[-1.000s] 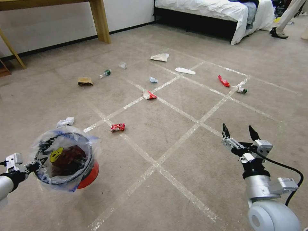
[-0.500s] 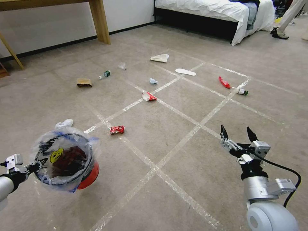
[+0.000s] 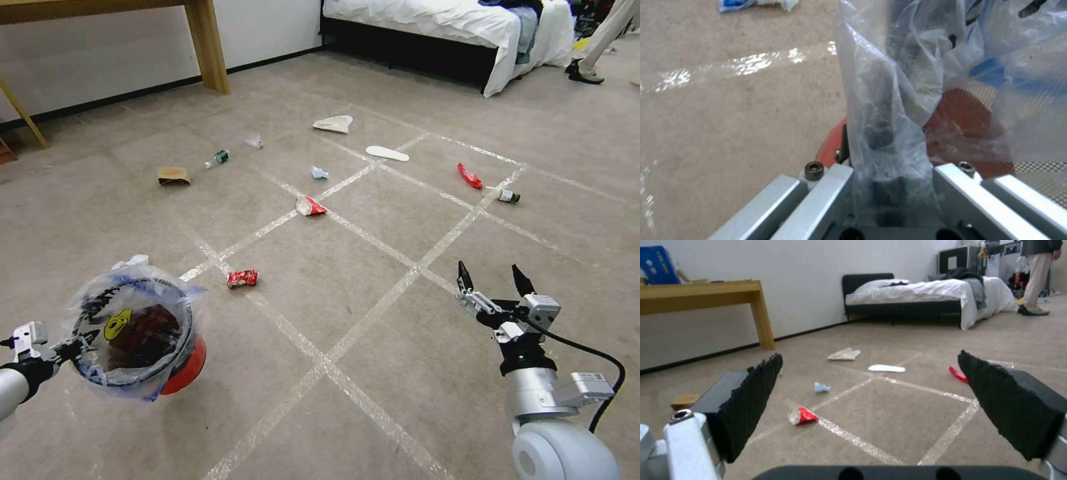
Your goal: Pick up the trash bin and place the garbage on the floor into it.
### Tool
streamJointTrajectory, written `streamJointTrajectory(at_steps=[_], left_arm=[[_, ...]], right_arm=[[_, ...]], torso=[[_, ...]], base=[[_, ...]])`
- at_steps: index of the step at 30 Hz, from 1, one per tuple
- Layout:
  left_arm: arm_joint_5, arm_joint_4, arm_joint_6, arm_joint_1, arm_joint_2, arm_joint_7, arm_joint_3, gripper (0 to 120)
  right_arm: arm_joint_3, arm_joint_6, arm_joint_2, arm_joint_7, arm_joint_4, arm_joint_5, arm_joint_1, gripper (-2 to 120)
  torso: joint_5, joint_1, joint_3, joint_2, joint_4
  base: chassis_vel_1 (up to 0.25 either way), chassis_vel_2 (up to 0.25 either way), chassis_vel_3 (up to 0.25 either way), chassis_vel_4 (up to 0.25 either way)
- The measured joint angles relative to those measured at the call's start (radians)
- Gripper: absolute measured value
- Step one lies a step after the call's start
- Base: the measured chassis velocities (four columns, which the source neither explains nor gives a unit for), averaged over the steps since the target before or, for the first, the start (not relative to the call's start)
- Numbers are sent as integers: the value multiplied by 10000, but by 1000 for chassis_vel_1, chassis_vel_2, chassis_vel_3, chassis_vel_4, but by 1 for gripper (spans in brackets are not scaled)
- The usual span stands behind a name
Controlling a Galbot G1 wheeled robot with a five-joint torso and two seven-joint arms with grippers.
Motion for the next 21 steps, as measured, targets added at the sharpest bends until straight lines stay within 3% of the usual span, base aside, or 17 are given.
streamJointTrajectory(at_steps=[21], left_arm=[[52,30,1,-11,-76,24,-21,1]], right_arm=[[-12,12,4,3,38,-15,-58,100]], torso=[[0,1,1,0,2]], base=[[-130,130,130,-134]])
